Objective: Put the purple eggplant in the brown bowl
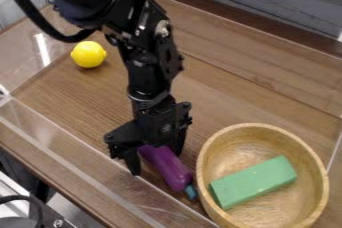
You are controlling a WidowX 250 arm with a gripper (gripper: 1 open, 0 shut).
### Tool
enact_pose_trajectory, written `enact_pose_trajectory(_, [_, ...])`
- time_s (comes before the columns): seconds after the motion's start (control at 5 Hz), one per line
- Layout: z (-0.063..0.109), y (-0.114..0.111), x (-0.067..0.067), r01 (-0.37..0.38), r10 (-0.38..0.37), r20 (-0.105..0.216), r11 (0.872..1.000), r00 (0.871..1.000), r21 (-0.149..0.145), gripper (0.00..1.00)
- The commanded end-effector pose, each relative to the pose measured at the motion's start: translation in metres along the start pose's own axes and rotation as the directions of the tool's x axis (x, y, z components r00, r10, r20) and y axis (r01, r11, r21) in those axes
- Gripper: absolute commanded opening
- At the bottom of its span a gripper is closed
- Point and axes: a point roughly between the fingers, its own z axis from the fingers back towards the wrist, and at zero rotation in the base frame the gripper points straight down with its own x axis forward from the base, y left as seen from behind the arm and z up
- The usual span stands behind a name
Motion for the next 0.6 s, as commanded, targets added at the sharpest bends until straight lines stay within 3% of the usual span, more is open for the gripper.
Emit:
enact_pose_trajectory(0.0, [0.0030,-0.0004,0.0027,0.003,-0.003,-0.001,1.000,1.000,-0.010,1.00])
enact_pose_trajectory(0.4, [0.0030,0.0001,0.0051,-0.006,0.006,-0.001,1.000,1.000,-0.021,1.00])
